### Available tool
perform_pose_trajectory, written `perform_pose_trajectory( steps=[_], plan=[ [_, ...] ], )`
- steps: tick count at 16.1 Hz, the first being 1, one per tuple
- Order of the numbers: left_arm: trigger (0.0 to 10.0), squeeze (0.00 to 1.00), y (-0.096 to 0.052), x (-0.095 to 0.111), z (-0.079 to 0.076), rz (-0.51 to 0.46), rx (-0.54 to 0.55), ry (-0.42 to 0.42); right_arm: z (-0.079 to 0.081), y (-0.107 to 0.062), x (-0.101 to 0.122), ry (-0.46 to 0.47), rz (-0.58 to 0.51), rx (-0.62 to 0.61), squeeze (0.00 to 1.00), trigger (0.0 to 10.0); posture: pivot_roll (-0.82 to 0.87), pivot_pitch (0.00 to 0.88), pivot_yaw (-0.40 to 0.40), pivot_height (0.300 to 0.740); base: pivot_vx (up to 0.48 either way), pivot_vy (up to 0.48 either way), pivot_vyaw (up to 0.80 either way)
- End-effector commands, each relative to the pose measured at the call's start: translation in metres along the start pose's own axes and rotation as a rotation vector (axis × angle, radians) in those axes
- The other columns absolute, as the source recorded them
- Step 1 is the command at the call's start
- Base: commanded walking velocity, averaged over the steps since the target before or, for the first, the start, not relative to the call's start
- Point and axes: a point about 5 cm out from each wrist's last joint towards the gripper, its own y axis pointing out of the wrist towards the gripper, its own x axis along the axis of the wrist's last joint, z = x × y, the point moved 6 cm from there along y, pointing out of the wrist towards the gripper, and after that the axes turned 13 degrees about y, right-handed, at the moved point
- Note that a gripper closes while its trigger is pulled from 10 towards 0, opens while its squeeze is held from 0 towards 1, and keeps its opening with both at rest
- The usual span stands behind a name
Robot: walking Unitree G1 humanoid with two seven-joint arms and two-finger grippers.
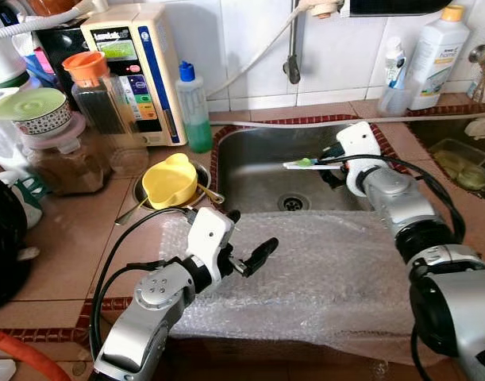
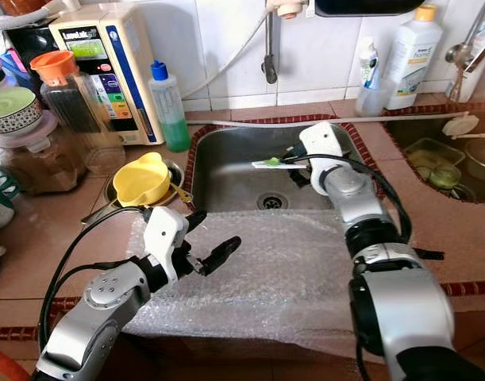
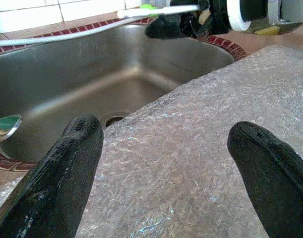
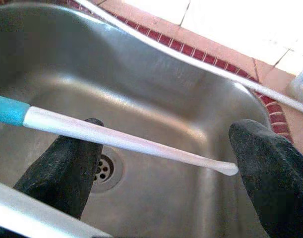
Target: Kitchen organization
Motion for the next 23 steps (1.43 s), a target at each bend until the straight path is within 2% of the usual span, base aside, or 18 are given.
perform_pose_trajectory(
  steps=[1,4,5,7,9,10,11,13,14,15,16,17,18,19,20,21,22,23],
  plan=[
    [10.0,0.0,-0.004,0.004,0.008,-0.002,0.038,0.034,0.009,0.002,0.003,0.019,-0.009,0.038,0.0,10.0,-0.25,0.056,0.135,0.74,0.0,0.0,0.0],
    [10.0,0.0,-0.005,0.006,0.02,-0.003,0.072,0.056,0.031,0.002,-0.018,0.028,0.072,0.142,0.0,10.0,-0.23,0.063,0.148,0.74,0.0,0.0,0.0],
    [10.0,0.0,-0.006,0.006,0.023,0.0,0.079,0.064,0.038,0.002,-0.033,0.01,0.152,0.17,0.0,10.0,-0.23,0.063,0.148,0.74,0.0,0.0,0.0],
    [10.0,0.0,-0.006,0.007,0.024,-0.001,0.083,0.063,0.042,0.0,-0.046,-0.072,0.212,0.199,0.0,10.0,-0.22,0.062,0.145,0.74,0.0,0.0,0.0],
    [10.0,0.0,-0.006,0.007,0.021,-0.002,0.084,0.062,0.047,-0.001,-0.04,-0.132,0.203,0.247,0.0,10.0,-0.22,0.059,0.143,0.74,0.0,0.0,0.0],
    [10.0,0.0,-0.006,0.007,0.02,-0.002,0.084,0.061,0.039,0.002,-0.028,-0.131,0.148,0.187,0.0,10.0,-0.22,0.059,0.143,0.74,0.0,0.0,0.0],
    [10.0,0.0,-0.006,0.007,0.02,-0.002,0.084,0.06,0.039,0.002,-0.021,-0.094,0.123,0.2,0.0,10.0,-0.22,0.056,0.142,0.74,0.0,0.0,0.0],
    [10.0,0.0,-0.005,0.007,0.02,-0.003,0.082,0.061,0.028,0.004,-0.006,-0.061,0.051,0.132,0.0,10.0,-0.22,0.051,0.141,0.74,0.0,0.0,0.0],
    [10.0,0.0,-0.005,0.007,0.02,-0.003,0.083,0.062,0.034,0.002,-0.011,0.027,0.095,0.19,0.0,10.0,-0.22,0.051,0.141,0.74,0.0,0.0,0.0],
    [10.0,0.0,-0.005,0.007,0.02,-0.004,0.083,0.061,0.035,0.002,-0.008,-0.036,0.071,0.195,0.0,10.0,-0.22,0.05,0.139,0.74,0.0,0.0,0.0],
    [10.0,0.0,-0.004,0.007,0.019,-0.003,0.081,0.062,0.026,0.003,-0.005,-0.03,0.045,0.143,0.0,10.0,-0.23,0.049,0.138,0.74,0.0,0.0,0.0],
    [10.0,0.0,-0.003,0.007,0.018,-0.004,0.079,0.063,0.022,0.001,-0.009,-0.082,0.061,0.134,0.0,10.0,-0.23,0.049,0.139,0.74,0.0,0.0,0.0],
    [10.0,0.0,-0.003,0.007,0.017,-0.003,0.076,0.065,0.016,0.001,-0.008,0.005,0.064,0.114,0.0,10.0,-0.23,0.049,0.139,0.74,0.0,0.0,0.0],
    [10.0,0.0,-0.003,0.006,0.017,-0.003,0.075,0.067,0.005,0.001,-0.001,0.144,0.038,0.059,0.0,10.0,-0.23,0.049,0.139,0.74,0.0,0.0,0.0],
    [10.0,0.0,-0.003,0.006,0.017,-0.002,0.075,0.066,0.003,0.0,0.0,0.209,0.036,0.059,0.0,10.0,-0.23,0.049,0.139,0.74,0.0,0.0,0.0],
    [10.0,0.0,-0.003,0.006,0.017,-0.001,0.075,0.066,0.007,0.0,-0.004,0.203,0.055,0.096,0.0,10.0,-0.23,0.05,0.14,0.74,0.0,0.0,0.0],
    [10.0,0.0,-0.003,0.006,0.016,0.0,0.072,0.069,0.008,0.0,-0.006,0.063,0.055,0.096,0.0,10.0,-0.23,0.051,0.141,0.74,0.0,0.0,0.0],
    [10.0,0.0,-0.003,0.005,0.016,0.001,0.071,0.072,-0.009,-0.001,0.006,-0.127,-0.018,-0.025,0.0,10.0,-0.23,0.052,0.141,0.74,0.0,0.0,0.0]
  ],
)
